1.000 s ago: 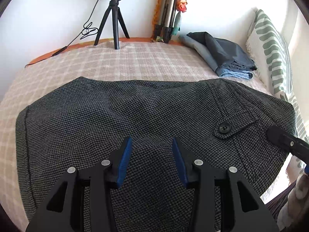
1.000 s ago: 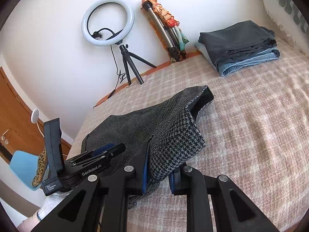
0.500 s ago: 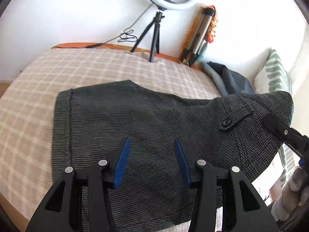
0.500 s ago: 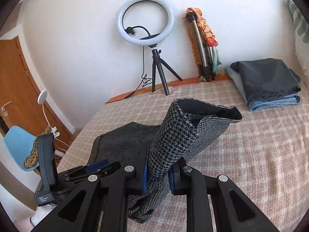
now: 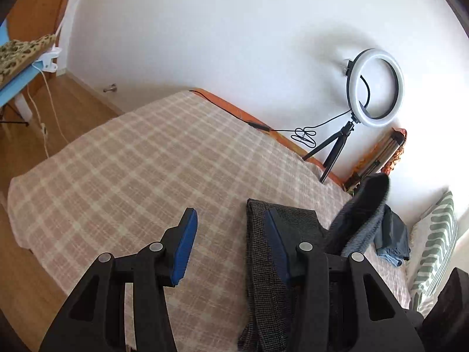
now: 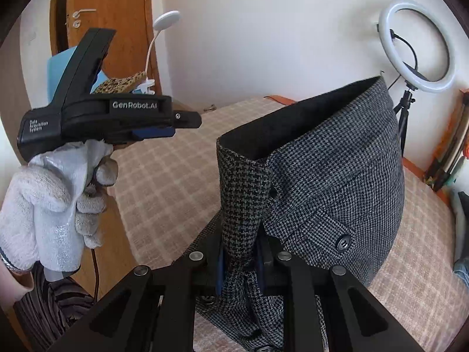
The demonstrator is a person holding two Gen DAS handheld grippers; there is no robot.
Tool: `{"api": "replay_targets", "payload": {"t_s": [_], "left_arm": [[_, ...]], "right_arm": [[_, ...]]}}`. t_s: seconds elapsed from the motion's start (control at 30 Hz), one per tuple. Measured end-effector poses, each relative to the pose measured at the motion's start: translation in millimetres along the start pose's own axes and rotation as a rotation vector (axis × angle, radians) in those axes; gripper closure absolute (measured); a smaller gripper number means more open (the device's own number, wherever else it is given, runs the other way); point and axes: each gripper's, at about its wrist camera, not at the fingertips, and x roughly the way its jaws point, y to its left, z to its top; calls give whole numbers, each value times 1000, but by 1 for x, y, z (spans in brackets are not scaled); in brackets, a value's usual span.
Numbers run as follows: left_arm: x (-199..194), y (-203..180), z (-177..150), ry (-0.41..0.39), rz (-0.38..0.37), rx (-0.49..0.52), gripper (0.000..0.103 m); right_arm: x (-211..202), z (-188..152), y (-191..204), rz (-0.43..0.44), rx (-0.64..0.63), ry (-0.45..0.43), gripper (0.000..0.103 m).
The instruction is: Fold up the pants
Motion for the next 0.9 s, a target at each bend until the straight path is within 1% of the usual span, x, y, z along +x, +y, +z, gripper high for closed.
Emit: {"api": "replay_targets", "payload": {"t_s": [0.1,0.2,0.23,0.27,0.3,0.33,0.4,0.43,0.5,0.53,0.6,0.63,0.67,0.7,0.73,0.77,0.8,0.87,0.9], "left_arm": [[-1,6,-1,4,6,-5,57],[-2,8,-1,1,9,6,57],[-2,7,-1,0,10,12,57],[-2,7,-1,0,7,14,57],[-2,6,-1,2,-1,14,57],[-2,5,-2,9,-11,19,57],[-5,0,-4,16,-23,45,57],[-7,-4,-7,19,-35,60,57],[-11,-13,-13,30,-65,97,57],[-12,-18,-17,46,-86,114,57],[-13,-28,-29,86,-124,153,57],[-13,-31,-36,103,-133,163,52],[-13,-33,-42,122,-149,163,45],[-13,-34,-49,144,-166,154,44],[-13,-34,-55,165,-177,142,43],[-12,-34,-62,183,-186,137,43],[-12,-35,-68,195,-184,143,43],[-11,-38,-75,187,-137,182,42],[-9,-38,-76,191,-131,186,42]], "right_arm": [[22,-6,16,18,-54,50,88],[30,-12,13,33,-43,57,88],[31,-12,12,45,-42,58,86],[29,-12,12,65,-49,61,80],[26,-10,11,72,-53,62,77],[20,-10,8,96,-52,61,70],[3,-9,0,167,-36,24,67],[-7,-8,-8,183,-22,2,66],[-25,-7,-32,205,36,-39,62],[-31,-7,-49,198,78,-54,57],[-34,-3,-87,135,159,-65,52],[-31,0,-107,91,199,-66,50],[-27,1,-127,56,247,-67,48],[-21,3,-148,35,297,-61,46],[-11,3,-167,18,349,-47,41],[0,4,-185,3,399,-26,40],[11,5,-202,1,448,-5,40],[33,4,-223,27,511,23,40],[45,4,-231,49,538,45,40]]}}
